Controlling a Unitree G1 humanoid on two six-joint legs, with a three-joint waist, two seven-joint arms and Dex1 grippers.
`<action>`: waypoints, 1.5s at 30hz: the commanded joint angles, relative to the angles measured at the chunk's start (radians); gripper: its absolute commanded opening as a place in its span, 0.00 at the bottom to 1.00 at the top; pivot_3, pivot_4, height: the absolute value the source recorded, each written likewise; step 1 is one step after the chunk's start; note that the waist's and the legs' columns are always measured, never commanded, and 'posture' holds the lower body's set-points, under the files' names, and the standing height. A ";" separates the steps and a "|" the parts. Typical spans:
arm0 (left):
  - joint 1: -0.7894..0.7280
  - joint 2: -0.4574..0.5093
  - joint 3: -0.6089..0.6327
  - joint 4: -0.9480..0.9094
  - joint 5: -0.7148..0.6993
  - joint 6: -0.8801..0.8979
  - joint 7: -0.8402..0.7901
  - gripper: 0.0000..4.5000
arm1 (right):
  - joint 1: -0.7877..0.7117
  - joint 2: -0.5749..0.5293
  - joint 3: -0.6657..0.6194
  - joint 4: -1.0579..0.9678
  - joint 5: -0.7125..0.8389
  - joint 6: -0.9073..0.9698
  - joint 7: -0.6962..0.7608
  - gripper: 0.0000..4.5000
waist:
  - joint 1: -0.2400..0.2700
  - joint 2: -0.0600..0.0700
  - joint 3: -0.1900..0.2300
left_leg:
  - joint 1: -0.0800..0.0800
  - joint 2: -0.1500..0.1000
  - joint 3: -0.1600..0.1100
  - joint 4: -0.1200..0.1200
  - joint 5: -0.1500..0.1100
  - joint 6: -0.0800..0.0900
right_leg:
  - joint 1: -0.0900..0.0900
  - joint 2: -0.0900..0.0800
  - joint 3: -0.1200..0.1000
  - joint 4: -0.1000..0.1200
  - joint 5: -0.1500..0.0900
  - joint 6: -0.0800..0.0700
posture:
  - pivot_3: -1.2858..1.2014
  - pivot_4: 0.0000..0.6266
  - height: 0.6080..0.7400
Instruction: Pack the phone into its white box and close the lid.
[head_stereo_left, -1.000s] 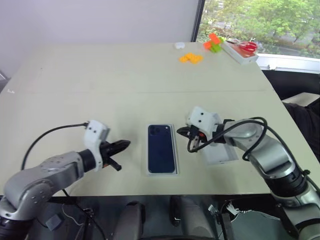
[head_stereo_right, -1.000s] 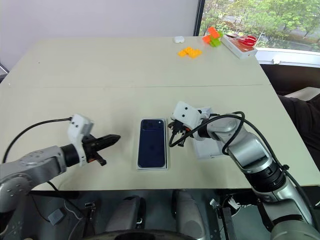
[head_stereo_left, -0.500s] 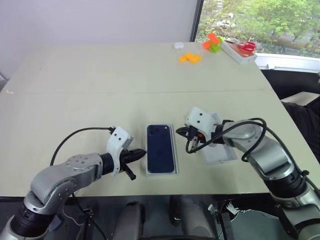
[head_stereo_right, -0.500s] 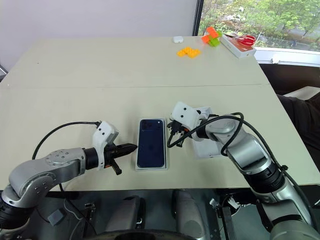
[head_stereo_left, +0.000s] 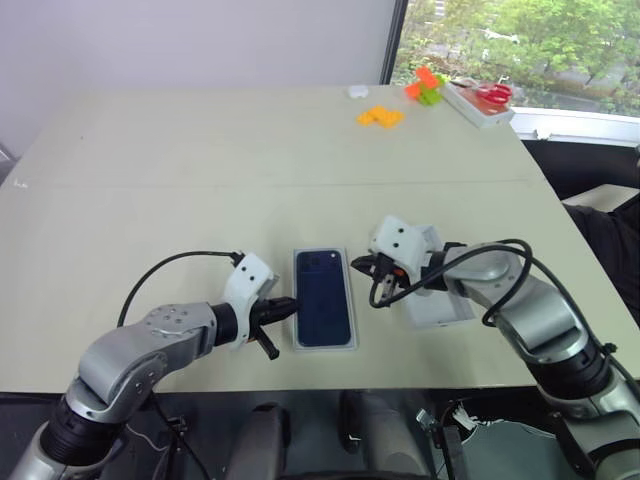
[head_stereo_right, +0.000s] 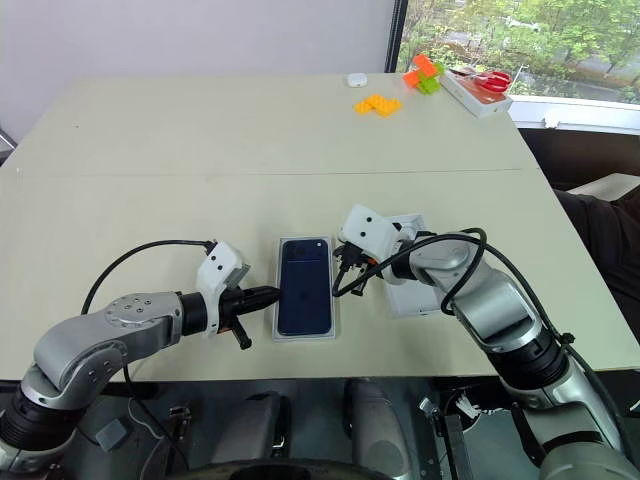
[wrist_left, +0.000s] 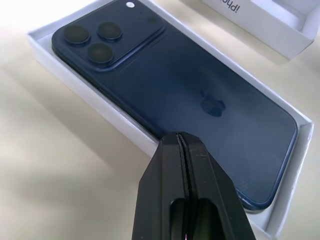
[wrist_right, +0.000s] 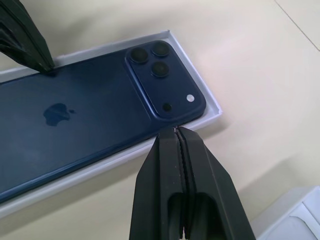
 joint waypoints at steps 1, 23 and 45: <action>0.037 -0.011 0.092 -0.006 -0.025 -0.003 -0.011 0.01 | -0.004 0.003 -0.013 -0.045 0.011 -0.002 -0.002 0.00 | -0.003 0.000 0.000 | 0.000 0.000 0.000 0.000 0.000 0.000 | 0.000 0.000 0.000 0.000 0.000 0.000 | 0.52 0.24 0.89; 0.278 0.023 0.265 0.062 0.189 -0.290 -0.195 0.01 | 0.015 -0.070 -0.076 -0.026 0.034 0.024 0.018 0.00 | 0.001 0.000 0.000 | 0.000 0.001 0.000 0.000 0.000 0.000 | 0.000 -0.001 0.000 0.000 0.000 0.000 | 0.52 0.24 0.89; -0.023 -0.077 -0.106 0.015 0.267 0.010 -0.152 0.01 | -0.003 0.020 0.129 -0.034 0.012 0.213 -0.049 0.00 | 0.003 0.000 -0.001 | 0.002 0.000 -0.002 0.001 0.000 0.000 | 0.003 -0.001 -0.001 0.000 0.001 0.002 | 0.52 0.24 0.89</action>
